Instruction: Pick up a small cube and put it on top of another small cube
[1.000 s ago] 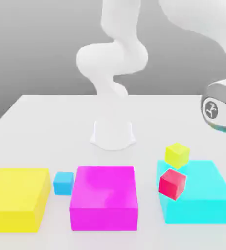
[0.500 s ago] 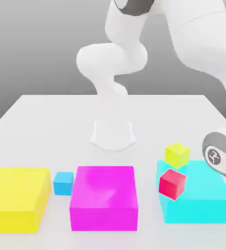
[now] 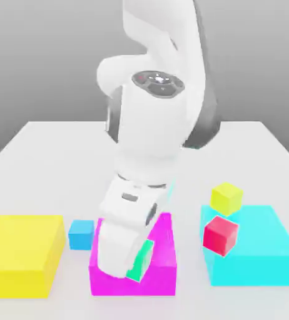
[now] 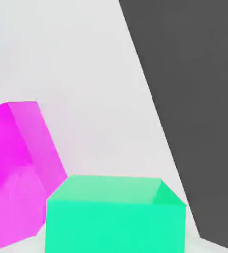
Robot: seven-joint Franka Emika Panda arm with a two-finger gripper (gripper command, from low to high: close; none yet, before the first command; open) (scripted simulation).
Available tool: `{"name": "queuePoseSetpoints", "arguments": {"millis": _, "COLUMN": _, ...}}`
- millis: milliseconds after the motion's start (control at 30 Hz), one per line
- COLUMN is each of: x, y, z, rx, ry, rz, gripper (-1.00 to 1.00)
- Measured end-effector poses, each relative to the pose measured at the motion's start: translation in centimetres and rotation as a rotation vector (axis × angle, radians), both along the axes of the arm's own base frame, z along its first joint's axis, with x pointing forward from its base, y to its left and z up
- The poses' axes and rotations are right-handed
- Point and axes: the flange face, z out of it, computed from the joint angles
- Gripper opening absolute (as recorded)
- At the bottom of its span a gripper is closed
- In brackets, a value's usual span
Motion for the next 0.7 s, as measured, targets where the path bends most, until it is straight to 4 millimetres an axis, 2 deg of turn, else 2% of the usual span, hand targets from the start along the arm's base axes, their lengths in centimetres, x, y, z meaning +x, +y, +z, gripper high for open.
{"name": "queuePoseSetpoints", "arguments": {"millis": 33, "x": -1.6, "y": -1.9, "z": 0.1, "rx": 0.004, "ry": 0.003, "rz": -0.016, "gripper": -1.00}}
{"name": "queuePoseSetpoints", "arguments": {"millis": 100, "x": -4.4, "y": -3.6, "z": 0.1, "rx": 0.018, "ry": 0.009, "rz": -0.006, "gripper": -1.00}}
{"name": "queuePoseSetpoints", "arguments": {"millis": 233, "x": -10.4, "y": -6.3, "z": -0.5, "rx": 0.064, "ry": 0.014, "rz": 0.002, "gripper": -1.00}}
{"name": "queuePoseSetpoints", "arguments": {"millis": 333, "x": -14.5, "y": -7.3, "z": -1.4, "rx": 0.113, "ry": 0.008, "rz": 0.004, "gripper": -1.00}}
{"name": "queuePoseSetpoints", "arguments": {"millis": 400, "x": -15.1, "y": -7.1, "z": -2.5, "rx": 0.147, "ry": 0.005, "rz": 0.010, "gripper": -1.00}}
{"name": "queuePoseSetpoints", "arguments": {"millis": 533, "x": -15.1, "y": -6.7, "z": -4.8, "rx": 0.186, "ry": 0.004, "rz": 0.014, "gripper": -1.00}}
{"name": "queuePoseSetpoints", "arguments": {"millis": 700, "x": -15.3, "y": -7.0, "z": -7.4, "rx": 0.164, "ry": 0.003, "rz": 0.005, "gripper": -1.00}}
